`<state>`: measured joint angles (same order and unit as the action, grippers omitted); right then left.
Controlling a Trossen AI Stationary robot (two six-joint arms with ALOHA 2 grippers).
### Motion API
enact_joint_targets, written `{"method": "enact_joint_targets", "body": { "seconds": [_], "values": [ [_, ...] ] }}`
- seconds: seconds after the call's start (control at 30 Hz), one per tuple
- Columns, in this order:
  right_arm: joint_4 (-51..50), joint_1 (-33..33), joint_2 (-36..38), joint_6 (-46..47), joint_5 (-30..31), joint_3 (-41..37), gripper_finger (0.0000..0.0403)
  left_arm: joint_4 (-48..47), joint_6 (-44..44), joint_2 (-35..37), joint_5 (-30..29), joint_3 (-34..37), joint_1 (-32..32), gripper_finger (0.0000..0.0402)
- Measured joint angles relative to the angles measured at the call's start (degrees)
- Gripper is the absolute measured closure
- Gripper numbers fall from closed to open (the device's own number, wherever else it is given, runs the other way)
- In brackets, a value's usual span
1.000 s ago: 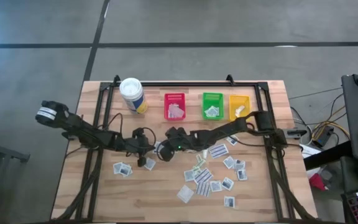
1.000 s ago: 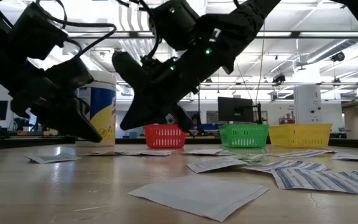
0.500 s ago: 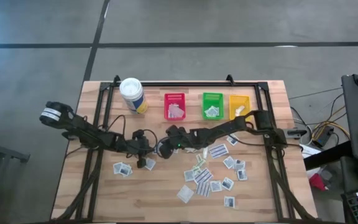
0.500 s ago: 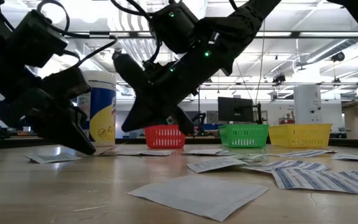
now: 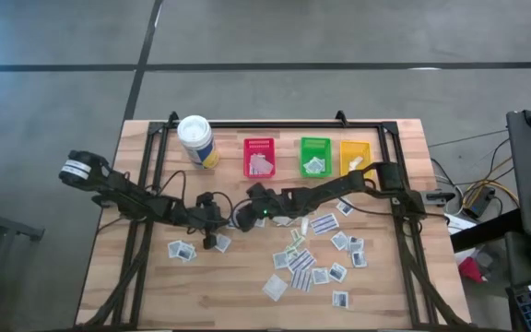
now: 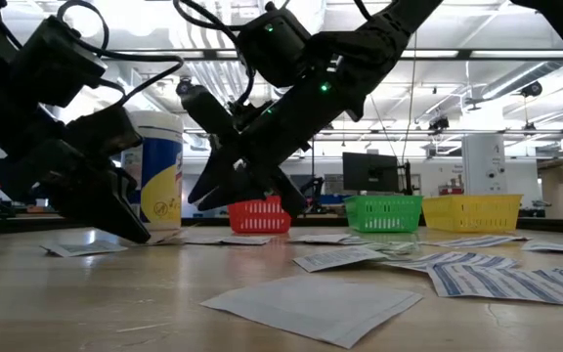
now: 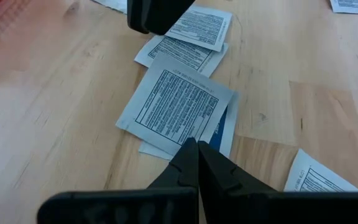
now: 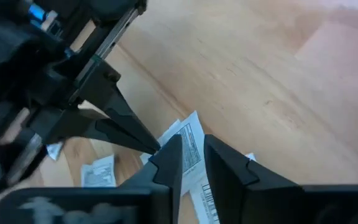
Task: Pick & Place First Aid Supplies
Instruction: Put the alcohol pad in the green bin
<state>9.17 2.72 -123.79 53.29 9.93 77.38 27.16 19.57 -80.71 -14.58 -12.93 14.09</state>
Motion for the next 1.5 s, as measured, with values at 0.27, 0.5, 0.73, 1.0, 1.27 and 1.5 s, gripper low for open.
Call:
{"method": "enact_joint_targets", "body": {
  "seconds": [0.27, 0.5, 0.73, 1.0, 1.27, 1.5],
  "values": [
    [-1.4, 0.2, -0.1, 3.8, 0.1, -0.3, 0.0312, 0.9, -0.8, -0.1, 0.1, 0.1, 0.0, 0.0401],
    [-0.6, 1.2, -0.9, 5.6, 1.4, -0.3, 0.0313, 1.4, -1.4, -0.1, 0.7, 0.1, 0.0, 0.0401],
    [2.2, 1.5, -3.9, 7.2, 2.3, 0.8, 0.0316, 1.6, -1.4, -0.1, 1.7, 0.1, 0.0, 0.0401],
    [2.2, 1.5, -4.3, 8.4, -1.8, 1.7, 0.0328, 1.6, -1.5, -0.1, 2.0, 0.1, 0.0, 0.0401],
    [2.2, 1.5, -4.3, 8.8, -3.4, 1.8, 0.034, 1.8, -2.1, -0.1, 2.0, 0.2, 0.0, 0.0402],
    [2.2, 1.5, -4.3, 6.7, -3.6, 1.8, 0.037, 3.2, -3.1, -0.1, 2.1, 0.2, 0.0, 0.0401]
  ]
}}
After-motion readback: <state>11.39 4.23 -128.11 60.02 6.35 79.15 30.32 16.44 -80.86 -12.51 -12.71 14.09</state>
